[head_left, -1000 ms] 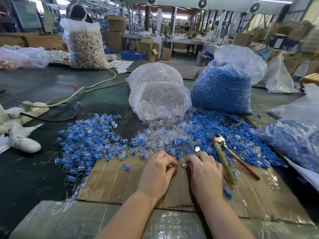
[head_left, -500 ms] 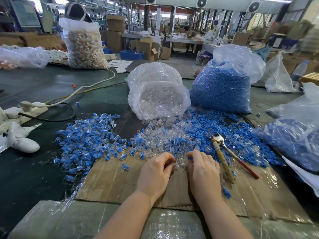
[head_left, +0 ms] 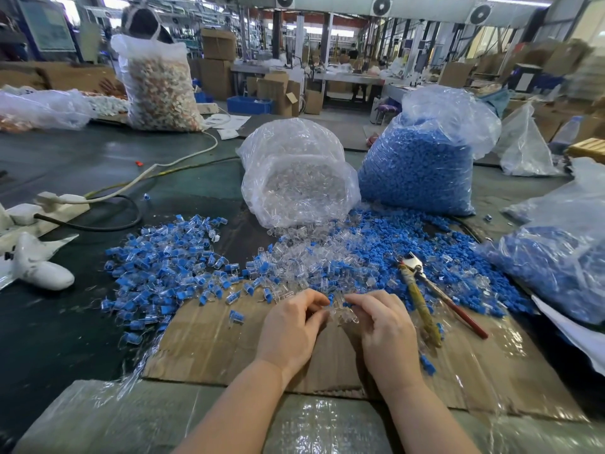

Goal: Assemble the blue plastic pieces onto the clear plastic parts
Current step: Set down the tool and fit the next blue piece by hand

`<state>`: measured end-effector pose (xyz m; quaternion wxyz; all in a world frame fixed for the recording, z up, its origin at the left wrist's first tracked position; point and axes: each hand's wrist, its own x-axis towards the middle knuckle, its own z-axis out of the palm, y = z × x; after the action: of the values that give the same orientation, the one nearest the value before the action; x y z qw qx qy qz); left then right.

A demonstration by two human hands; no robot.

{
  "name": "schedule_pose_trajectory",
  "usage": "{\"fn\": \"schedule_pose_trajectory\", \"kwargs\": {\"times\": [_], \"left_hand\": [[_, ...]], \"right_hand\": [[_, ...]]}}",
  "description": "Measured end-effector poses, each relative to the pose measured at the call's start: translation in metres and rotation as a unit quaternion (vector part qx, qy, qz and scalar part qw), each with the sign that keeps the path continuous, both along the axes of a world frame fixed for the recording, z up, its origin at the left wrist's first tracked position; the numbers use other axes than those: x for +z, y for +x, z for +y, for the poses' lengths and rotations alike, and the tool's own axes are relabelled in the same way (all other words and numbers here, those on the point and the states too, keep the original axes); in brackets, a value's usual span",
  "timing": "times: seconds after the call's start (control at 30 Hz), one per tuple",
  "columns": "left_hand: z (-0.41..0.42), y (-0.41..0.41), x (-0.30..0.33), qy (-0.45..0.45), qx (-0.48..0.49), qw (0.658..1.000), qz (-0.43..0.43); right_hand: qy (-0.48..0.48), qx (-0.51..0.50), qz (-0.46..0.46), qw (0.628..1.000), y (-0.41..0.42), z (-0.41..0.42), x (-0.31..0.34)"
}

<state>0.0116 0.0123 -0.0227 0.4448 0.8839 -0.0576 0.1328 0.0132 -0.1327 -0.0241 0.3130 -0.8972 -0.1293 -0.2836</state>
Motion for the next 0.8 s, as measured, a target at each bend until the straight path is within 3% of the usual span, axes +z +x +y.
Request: {"fn": "schedule_pose_trajectory", "kwargs": {"times": [0.8], "left_hand": [[0.0024, 0.0008, 0.0022, -0.073, -0.05, 0.995, 0.051]], "right_hand": [[-0.028, 0.07, -0.014, 0.997, -0.0052, 0.0035, 0.0057]]}}
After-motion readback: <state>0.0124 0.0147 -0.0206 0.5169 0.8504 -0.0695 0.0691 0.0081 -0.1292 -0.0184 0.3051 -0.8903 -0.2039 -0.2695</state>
